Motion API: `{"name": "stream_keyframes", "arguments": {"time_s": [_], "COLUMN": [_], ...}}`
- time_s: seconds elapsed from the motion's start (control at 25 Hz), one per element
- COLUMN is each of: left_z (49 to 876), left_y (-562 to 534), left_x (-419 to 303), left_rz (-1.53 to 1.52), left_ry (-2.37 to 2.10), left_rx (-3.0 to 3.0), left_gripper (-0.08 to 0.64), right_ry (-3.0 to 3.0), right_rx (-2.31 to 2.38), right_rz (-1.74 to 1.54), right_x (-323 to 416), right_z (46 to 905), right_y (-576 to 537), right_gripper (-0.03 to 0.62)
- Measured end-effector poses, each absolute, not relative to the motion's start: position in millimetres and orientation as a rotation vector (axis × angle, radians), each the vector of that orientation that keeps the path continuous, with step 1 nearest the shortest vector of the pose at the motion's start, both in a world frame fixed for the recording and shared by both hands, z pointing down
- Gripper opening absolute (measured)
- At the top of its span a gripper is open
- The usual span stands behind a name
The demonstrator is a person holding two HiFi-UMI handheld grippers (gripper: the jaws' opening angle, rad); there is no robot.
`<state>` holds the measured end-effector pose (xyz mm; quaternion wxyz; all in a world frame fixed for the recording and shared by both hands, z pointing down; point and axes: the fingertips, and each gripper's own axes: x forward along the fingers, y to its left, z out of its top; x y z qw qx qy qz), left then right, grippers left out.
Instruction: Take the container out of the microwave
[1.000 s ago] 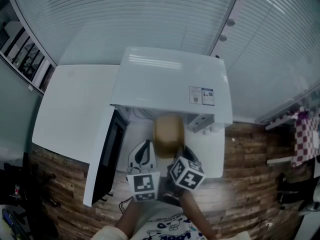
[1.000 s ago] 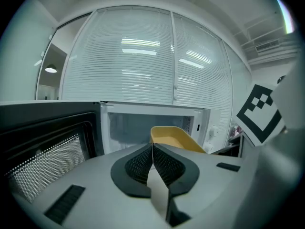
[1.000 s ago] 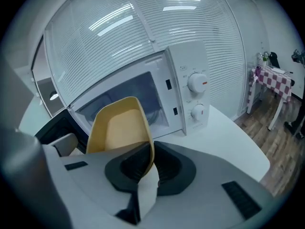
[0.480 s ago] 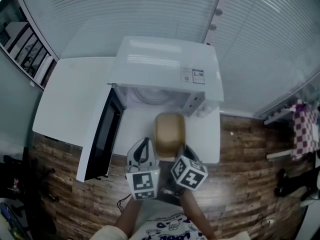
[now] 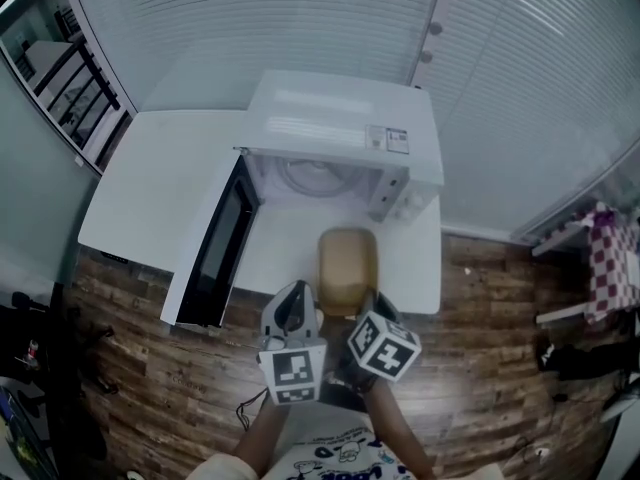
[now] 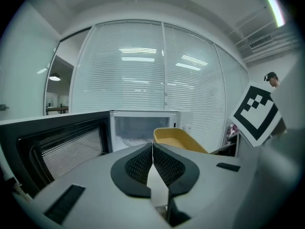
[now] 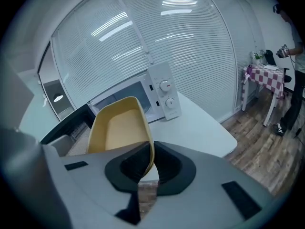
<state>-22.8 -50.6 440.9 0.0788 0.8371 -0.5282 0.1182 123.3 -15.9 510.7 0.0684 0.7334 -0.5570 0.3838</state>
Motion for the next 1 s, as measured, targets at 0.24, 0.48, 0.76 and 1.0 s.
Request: {"name": "stream_keyframes", "arguments": {"time_s": [0.24, 0.48, 0.76, 1.0], "left_z": [438.9, 436.0, 433.0, 430.5], "left_y": [-32.3, -20.0, -11.4, -4.1], "left_x": [-25.4, -23.5, -21.6, -21.7], "left_rz": [0.358, 0.354, 0.355, 0.352], "left_ry": [-1.592, -1.599, -1.611, -1.622], "left_rx": [2.514, 2.515, 2.516, 2.513], "left_gripper": [0.044, 0.044, 0.044, 0.044], "right_ry": [-1.664, -1.672, -1.690, -1.700], "right_rx": [2.205, 2.201, 2.192, 2.189], "right_rz": [1.169, 1.156, 1.151, 1.157], "right_x": [123.9, 126.3, 126.6, 126.9], "right_z": [512.1, 509.0, 505.7, 503.6], "right_y": [1.0, 11.4, 18.3, 24.9], "right_gripper": [0.037, 0.037, 0.037, 0.037]}}
